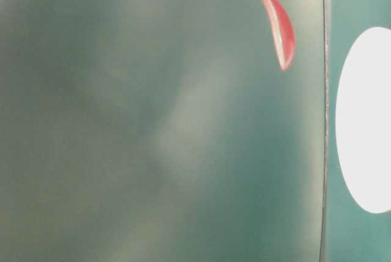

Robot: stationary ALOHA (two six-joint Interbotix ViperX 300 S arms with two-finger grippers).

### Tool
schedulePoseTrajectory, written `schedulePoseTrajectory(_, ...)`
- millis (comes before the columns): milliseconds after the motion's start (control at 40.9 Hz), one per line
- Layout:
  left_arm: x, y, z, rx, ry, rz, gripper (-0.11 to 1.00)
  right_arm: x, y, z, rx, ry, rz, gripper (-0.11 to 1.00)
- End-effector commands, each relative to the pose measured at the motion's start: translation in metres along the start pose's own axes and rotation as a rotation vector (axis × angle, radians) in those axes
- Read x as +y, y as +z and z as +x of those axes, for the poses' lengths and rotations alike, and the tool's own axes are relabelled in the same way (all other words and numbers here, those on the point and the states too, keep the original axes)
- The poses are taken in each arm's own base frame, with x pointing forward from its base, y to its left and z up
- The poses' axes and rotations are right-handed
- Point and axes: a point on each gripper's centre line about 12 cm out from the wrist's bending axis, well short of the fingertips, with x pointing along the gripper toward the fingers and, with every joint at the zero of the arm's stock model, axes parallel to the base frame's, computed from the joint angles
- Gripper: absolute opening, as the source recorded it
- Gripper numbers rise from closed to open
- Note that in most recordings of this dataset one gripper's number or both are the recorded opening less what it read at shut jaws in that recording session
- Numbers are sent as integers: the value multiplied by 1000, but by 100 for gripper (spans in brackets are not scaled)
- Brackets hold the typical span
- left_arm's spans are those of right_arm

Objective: Grip the spoon and scoop the red block from the bowl with right arm.
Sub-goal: 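Lower the spoon bowl into the white bowl beside the red cube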

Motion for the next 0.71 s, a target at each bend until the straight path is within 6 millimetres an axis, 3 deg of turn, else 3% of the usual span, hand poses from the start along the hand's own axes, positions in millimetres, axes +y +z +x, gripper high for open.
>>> schedulePoseTrajectory(0, 0, 7, 1, -15, -2, 2, 2, -4, 17, 4, 3, 3, 4, 25)
schedulePoseTrajectory(366, 0, 8, 1, -17, -2, -7, 2, -4, 40, 55, 221, 102, 56, 25)
schedulePoseTrajectory(684, 0, 8, 1, -17, -2, -24, 2, -9, 51, 74, 332, 89, 151, 25)
